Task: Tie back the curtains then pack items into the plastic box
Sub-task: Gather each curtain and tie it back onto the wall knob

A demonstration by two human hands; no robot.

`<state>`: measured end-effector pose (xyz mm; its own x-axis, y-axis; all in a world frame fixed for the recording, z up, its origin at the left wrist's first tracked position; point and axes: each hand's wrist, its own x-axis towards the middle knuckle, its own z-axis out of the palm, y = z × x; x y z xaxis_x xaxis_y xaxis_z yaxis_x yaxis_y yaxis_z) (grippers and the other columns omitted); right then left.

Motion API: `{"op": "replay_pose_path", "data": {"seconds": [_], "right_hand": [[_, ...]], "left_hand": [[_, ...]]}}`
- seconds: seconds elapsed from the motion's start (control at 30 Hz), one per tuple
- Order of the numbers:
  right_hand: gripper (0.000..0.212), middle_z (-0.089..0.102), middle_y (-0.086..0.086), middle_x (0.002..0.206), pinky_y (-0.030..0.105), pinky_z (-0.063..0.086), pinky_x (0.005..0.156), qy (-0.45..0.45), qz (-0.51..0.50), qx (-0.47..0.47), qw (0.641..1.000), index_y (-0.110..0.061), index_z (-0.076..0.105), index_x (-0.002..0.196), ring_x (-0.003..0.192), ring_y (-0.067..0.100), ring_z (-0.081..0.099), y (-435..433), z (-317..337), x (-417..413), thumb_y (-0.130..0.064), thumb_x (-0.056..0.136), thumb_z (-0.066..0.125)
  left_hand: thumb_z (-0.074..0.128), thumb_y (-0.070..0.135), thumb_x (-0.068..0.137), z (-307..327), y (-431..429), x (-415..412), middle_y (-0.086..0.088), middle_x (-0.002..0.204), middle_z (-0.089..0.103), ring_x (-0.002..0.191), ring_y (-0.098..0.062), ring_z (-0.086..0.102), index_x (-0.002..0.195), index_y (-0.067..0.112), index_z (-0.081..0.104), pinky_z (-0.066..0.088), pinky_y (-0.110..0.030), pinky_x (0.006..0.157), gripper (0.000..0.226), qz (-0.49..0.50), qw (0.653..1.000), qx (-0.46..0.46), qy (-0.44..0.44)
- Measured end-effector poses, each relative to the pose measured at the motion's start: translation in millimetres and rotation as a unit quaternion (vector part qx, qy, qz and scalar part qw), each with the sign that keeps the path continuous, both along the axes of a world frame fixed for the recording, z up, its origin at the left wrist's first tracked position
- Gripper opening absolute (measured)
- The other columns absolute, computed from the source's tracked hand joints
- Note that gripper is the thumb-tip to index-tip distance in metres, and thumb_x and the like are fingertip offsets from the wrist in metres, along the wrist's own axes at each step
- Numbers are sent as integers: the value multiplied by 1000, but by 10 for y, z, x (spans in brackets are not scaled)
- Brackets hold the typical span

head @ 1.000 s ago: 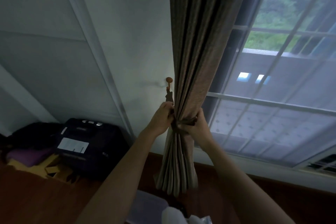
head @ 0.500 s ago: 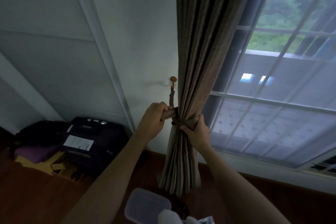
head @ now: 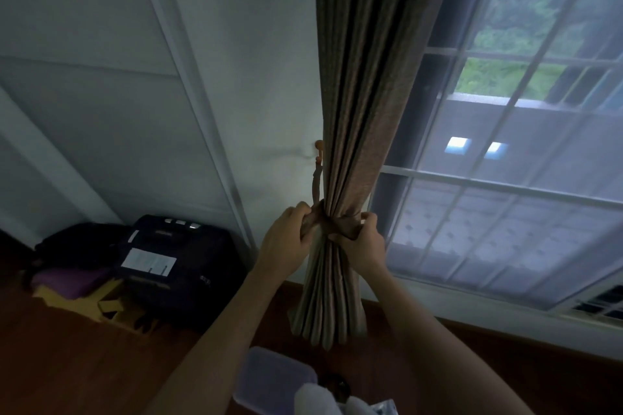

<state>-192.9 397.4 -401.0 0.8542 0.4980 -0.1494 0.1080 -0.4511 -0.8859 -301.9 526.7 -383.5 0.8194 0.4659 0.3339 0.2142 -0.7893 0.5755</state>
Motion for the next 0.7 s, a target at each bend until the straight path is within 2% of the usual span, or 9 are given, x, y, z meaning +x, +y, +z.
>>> {"op": "replay_pose_path", "data": {"seconds": [0.1, 0.17, 0.27, 0.33, 0.4, 0.47, 0.53, 0.6, 0.7], "right_hand": [[60, 52, -2, 115, 29, 48, 82, -27, -31, 5, 999, -15, 39, 125, 100, 13, 54, -33, -7, -60, -25, 80, 76], [39, 52, -4, 113, 21, 46, 77, -91, -87, 9, 992, -18, 47, 113, 96, 10, 55, -73, 31, -139, -21, 83, 73], [7, 67, -5, 91, 13, 45, 64, -86, -62, 60, 993, -21, 63, 95, 78, 2, 64, -100, 182, -241, -27, 92, 63], [25, 70, -6, 81, 17, 50, 64, -36, 9, 66, 997, -18, 70, 92, 71, 1, 65, -47, 297, -287, -42, 91, 61], [43, 71, -4, 80, 24, 55, 69, -13, 36, 37, 999, -16, 71, 87, 74, 8, 67, 46, 339, -285, -58, 84, 62], [50, 71, -2, 81, 30, 57, 74, -14, 38, 6, 999, -15, 71, 86, 77, 14, 68, 99, 328, -267, -63, 76, 65], [34, 70, 2, 79, 38, 57, 76, -45, 41, -16, 998, -10, 69, 84, 77, 19, 67, 95, 295, -220, -44, 82, 67], [15, 69, 6, 78, 42, 56, 75, -68, 40, -26, 997, -6, 67, 83, 75, 24, 65, 57, 285, -154, -19, 89, 61], [10, 65, 6, 79, 34, 55, 69, -91, 63, -46, 993, -5, 64, 85, 77, 25, 63, -6, 308, -78, -3, 88, 54]], "left_hand": [[63, 31, 88, 12, 31, -37, -1, 66, 56, 62, -21, 56, 84, 19, 45, 44, -34, 62, 22, 31, 999, 18, -6], [66, 30, 84, 1, 42, -55, 0, 67, 54, 65, -23, 53, 82, 18, 50, 39, -33, 66, 20, 42, 997, 64, -14], [63, 26, 86, -65, -42, -87, -4, 71, 54, 65, -23, 54, 91, 18, 52, 44, -35, 58, 15, 2, 1000, -5, -20], [59, 29, 90, -90, -142, -105, -4, 73, 60, 64, -20, 58, 104, 19, 53, 49, -37, 58, 18, -17, 998, -49, -20], [58, 28, 92, -128, -260, -124, -5, 76, 66, 64, -20, 63, 125, 18, 49, 52, -37, 58, 36, -38, 997, -59, -26], [59, 31, 91, -266, -383, -178, -4, 75, 67, 61, -18, 64, 136, 16, 39, 53, -35, 57, 51, -44, 998, -54, -1], [56, 42, 92, -465, -508, -285, -4, 77, 68, 64, -18, 65, 136, 16, 36, 52, -33, 59, 55, -35, 997, -27, 65], [52, 50, 93, -625, -576, -414, -5, 77, 66, 67, -18, 64, 124, 19, 45, 51, -33, 61, 44, -61, 989, -23, 131], [49, 44, 97, -601, -568, -495, 5, 73, 60, 68, -6, 60, 91, 32, 52, 48, -27, 63, 14, -85, 974, -190, 91]]}}
